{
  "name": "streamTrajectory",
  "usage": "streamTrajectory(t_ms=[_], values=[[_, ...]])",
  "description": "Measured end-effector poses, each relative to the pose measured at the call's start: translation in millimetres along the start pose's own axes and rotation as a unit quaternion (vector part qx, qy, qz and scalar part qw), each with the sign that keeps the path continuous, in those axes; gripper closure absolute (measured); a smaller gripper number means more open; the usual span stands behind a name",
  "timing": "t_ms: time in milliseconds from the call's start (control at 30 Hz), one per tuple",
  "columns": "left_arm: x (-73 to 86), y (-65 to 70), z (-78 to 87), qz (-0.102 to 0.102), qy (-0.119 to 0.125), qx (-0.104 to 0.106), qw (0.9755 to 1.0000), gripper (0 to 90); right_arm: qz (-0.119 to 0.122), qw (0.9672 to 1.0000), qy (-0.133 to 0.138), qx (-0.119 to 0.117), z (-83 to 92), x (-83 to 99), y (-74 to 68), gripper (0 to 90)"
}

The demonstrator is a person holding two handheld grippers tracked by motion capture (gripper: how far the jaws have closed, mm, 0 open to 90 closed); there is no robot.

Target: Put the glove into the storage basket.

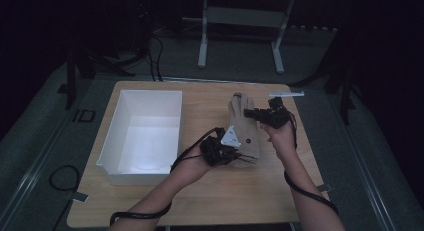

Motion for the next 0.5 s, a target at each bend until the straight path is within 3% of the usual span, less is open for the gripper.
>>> streamTrajectory(t_ms=[300,500], values=[[-2.2,-10.3,22.2,-0.005,-0.003,-0.009,0.9999,86.7,0.002,0.9999,0.007,-0.013,-8.0,-17.9,-14.6,73.9],[-1.4,-19.9,44.9,-0.004,-0.004,-0.031,0.9995,86.7,0.002,0.9997,0.008,-0.021,-17.2,-30.1,-25.5,73.9]])
Point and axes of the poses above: each handheld gripper's, and its own axes: z roughly backward along the jaws, x roughly out of its underside, y roughly to its right, the point moved 3 cm from there along -z, roughly forward along the jaws, and after that the axes turned 9 degrees about y, right-handed, at the moved point
